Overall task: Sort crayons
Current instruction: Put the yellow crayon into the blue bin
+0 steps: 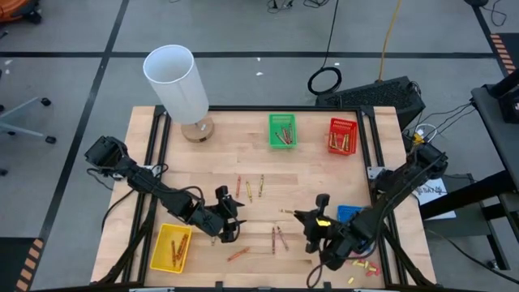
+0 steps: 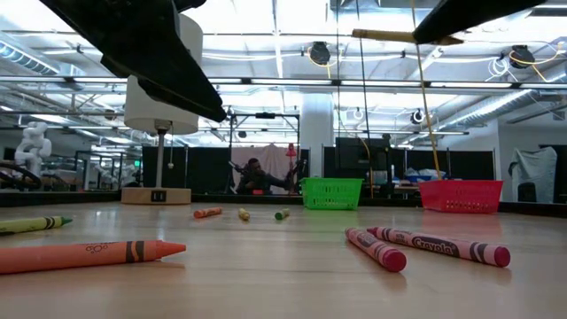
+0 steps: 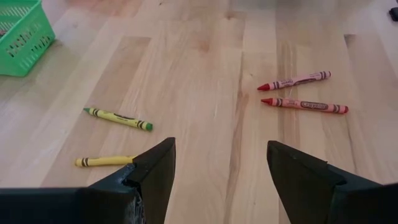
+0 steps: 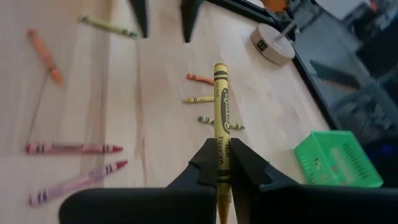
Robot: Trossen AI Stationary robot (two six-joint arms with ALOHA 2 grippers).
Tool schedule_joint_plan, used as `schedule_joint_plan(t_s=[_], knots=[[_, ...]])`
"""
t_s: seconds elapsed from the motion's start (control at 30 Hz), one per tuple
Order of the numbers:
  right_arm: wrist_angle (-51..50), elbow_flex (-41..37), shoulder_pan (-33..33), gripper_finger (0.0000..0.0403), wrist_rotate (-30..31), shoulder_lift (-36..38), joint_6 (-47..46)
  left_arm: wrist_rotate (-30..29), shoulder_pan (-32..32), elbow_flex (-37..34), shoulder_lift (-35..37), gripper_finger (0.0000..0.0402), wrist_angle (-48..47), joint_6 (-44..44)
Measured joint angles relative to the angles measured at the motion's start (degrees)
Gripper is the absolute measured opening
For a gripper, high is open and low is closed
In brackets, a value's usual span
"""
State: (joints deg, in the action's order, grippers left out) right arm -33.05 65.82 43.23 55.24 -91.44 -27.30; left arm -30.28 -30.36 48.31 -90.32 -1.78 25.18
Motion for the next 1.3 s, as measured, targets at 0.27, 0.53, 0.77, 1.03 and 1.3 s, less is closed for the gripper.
schedule_joint_plan(t_s=[0.27, 0.53, 0.77, 1.03, 1.3], knots=[[-0.1, 0.0, -3.6, 0.0002, -1.8, 0.0, -14.9, 0.0, -0.1, 0.0, 0.0, 0.0251, 0.0, 0.0], [-1.5, 0.0, -5.8, 0.0002, -12.3, 0.0, -15.5, 0.0, -0.1, 0.0, 0.0, 0.0251, 0.0, -0.1], [-11.6, 0.0, -5.1, 0.0002, -25.2, 1.5, -23.4, 0.0, -0.1, 0.0, 0.0, 0.0251, 0.0, -0.1], [-25.4, 0.0, -1.1, 0.0002, -44.8, 4.1, -26.1, 0.0, -0.1, 0.0, 0.0, 0.0251, 0.1, -0.1], [-29.5, 0.0, 2.2, 0.0002, -56.9, 5.7, -10.6, 0.0, -0.1, 0.0, 0.0, 0.0251, 0.4, -0.1]])
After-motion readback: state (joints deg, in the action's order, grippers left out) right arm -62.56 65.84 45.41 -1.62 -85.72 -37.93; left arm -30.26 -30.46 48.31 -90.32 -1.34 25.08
